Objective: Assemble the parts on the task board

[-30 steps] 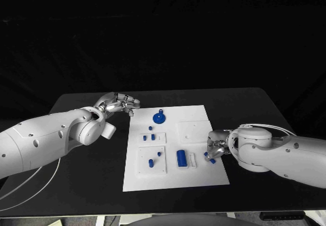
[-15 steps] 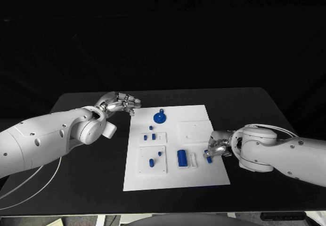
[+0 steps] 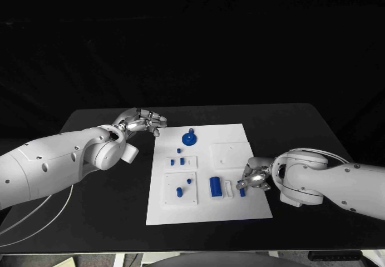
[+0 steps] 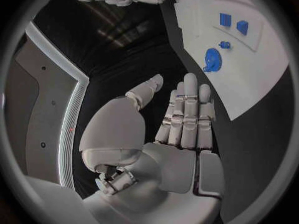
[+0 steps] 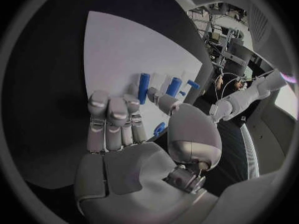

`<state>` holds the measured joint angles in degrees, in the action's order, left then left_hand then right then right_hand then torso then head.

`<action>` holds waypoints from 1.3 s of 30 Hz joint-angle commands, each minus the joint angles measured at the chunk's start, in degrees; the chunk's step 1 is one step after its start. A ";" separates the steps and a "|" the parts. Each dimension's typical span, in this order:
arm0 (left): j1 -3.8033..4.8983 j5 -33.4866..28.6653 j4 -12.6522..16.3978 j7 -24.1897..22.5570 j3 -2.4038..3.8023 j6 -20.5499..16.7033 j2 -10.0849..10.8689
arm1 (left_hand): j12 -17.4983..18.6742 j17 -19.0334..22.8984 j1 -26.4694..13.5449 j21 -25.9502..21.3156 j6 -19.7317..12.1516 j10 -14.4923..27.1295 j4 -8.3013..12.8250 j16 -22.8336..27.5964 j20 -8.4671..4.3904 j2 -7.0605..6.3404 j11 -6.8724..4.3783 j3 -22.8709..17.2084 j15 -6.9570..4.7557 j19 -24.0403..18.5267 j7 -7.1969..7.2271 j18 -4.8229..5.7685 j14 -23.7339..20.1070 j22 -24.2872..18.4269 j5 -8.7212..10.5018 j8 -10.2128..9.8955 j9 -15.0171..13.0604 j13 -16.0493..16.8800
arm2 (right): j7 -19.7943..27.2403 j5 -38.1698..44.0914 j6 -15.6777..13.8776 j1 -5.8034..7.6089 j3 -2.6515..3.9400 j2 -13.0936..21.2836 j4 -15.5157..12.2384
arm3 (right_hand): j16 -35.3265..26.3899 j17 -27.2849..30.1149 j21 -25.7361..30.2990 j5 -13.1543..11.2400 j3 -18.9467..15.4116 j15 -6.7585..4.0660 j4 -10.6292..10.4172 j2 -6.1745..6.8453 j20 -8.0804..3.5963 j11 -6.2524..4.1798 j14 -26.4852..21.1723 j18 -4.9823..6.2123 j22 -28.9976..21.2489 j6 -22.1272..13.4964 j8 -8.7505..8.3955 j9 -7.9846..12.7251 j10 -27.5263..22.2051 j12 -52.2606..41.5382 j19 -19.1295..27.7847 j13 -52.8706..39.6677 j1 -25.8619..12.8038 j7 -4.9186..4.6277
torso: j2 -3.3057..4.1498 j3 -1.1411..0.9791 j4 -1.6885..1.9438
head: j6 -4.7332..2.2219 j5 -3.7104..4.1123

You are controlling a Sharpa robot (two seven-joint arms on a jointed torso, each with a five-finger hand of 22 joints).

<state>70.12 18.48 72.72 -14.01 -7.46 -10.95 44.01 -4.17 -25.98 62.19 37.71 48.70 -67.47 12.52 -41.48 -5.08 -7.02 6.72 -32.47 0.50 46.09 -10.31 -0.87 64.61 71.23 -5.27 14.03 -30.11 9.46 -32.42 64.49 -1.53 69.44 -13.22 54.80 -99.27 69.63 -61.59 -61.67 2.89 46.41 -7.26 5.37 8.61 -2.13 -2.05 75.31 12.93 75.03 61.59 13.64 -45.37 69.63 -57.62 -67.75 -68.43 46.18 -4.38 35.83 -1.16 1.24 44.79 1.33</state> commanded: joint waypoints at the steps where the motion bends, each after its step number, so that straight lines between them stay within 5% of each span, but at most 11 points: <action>1: 0.03 -0.34 0.13 -0.34 0.04 0.64 -0.05 | -0.09 -0.09 -0.21 -0.33 -0.10 -0.06 -0.36 0.40 0.02 0.12 0.02 0.06 0.06 0.38 0.25 -1.17 0.43 0.11 -0.22 0.19 0.09 -0.09 | 0.44 -2.90 0.38 -0.29 -0.25 -0.29 -0.65 | 0.15 0.08 -0.40 -0.04 0.10 -0.50 0.04 0.66 -0.22 0.05 0.08 2.07 0.50 0.30 0.12 7.45 0.51 0.14 -0.26 -0.09 0.02 0.04 | 0.00 -0.02 -0.02 | 0.07 -0.15; 15: 0.03 -0.34 0.25 -0.30 0.04 0.69 0.05 | -0.09 -0.16 -0.17 -0.36 -0.10 -0.07 -0.33 0.45 0.01 0.10 0.01 0.05 0.05 0.39 0.25 -1.18 0.44 0.15 -0.23 0.21 0.09 -0.10 | 1.71 -4.86 -3.94 -0.29 -0.12 -0.28 -1.33 | 0.02 0.22 -0.41 0.03 0.22 -0.59 0.35 1.01 -0.35 0.01 0.10 2.07 0.46 0.32 0.07 7.55 0.57 0.14 -0.36 -0.09 0.21 0.06 | 0.06 -0.02 -0.02 | 0.09 -0.27; 39: 0.04 -0.34 0.47 -0.14 0.04 0.85 0.41 | -0.08 -0.28 -0.11 -0.40 -0.10 -0.07 -0.30 0.53 0.01 0.07 0.01 0.04 0.05 0.40 0.26 -1.17 0.46 0.21 -0.23 0.24 0.11 -0.11 | 2.41 -5.77 -2.58 -0.28 0.14 -1.81 -0.78 | -0.05 0.30 -0.42 0.08 0.21 -0.63 0.56 1.13 -0.43 0.00 0.14 2.07 0.42 0.35 0.05 7.62 0.62 0.16 -0.46 -0.08 0.29 0.07 | 0.01 0.01 0.01 | 0.31 -0.57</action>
<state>70.12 18.48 73.00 -13.90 -7.46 -10.86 44.42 -4.17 -26.19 62.19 37.48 48.70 -67.47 12.52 -41.26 -5.08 -7.02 6.72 -32.47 0.51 46.09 -10.31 -0.87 64.59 71.37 -5.27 14.03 -30.06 9.43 -30.73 59.06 -5.12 69.20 -13.10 53.10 -100.17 69.63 -61.38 -61.89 2.89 46.57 -7.40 5.53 9.29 -2.26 -2.05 75.52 13.31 75.03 61.68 13.41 -37.76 70.04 -57.62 -68.06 -68.44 46.40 -4.27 35.84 -1.20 1.21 45.10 0.79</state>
